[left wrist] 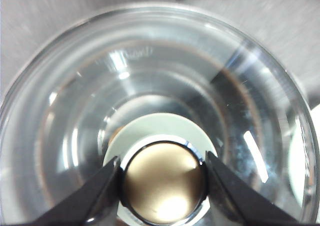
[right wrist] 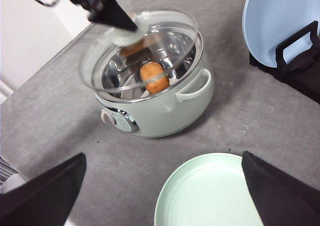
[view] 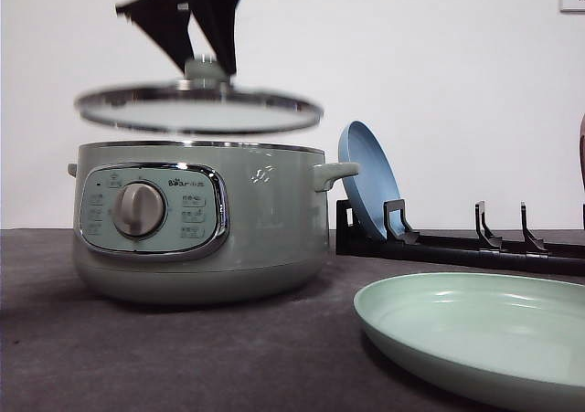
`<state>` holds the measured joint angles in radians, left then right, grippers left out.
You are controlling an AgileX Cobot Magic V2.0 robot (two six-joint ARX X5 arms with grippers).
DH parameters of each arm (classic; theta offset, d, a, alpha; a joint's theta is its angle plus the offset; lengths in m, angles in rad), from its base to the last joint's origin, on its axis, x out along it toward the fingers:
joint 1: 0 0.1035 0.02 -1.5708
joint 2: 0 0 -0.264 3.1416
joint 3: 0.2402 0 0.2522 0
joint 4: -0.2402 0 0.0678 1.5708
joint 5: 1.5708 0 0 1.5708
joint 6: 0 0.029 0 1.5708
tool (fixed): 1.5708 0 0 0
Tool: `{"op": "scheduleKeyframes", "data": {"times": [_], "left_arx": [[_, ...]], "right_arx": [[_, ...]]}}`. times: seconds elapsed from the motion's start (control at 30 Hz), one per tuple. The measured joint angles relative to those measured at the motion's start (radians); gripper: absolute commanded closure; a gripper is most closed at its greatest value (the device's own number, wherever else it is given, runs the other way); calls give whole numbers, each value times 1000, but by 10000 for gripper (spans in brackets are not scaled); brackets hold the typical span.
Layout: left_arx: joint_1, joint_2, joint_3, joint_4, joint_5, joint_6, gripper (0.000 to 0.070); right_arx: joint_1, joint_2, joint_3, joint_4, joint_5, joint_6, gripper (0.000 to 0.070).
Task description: Transfer potato from steamer to green plate
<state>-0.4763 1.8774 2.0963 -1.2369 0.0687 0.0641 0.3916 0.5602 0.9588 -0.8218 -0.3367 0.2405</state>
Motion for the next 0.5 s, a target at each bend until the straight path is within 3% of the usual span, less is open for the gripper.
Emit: {"op": "scheduleKeyframes", "data": {"times": [0.2, 0.5], "left_arx": [[0, 0, 127, -62, 0, -6, 700], [1, -7, 143, -85, -27, -14, 700]], "right_arx": [[0, 0, 0, 0, 0, 0, 70], [0, 0, 0, 0, 0, 0, 70]]}}
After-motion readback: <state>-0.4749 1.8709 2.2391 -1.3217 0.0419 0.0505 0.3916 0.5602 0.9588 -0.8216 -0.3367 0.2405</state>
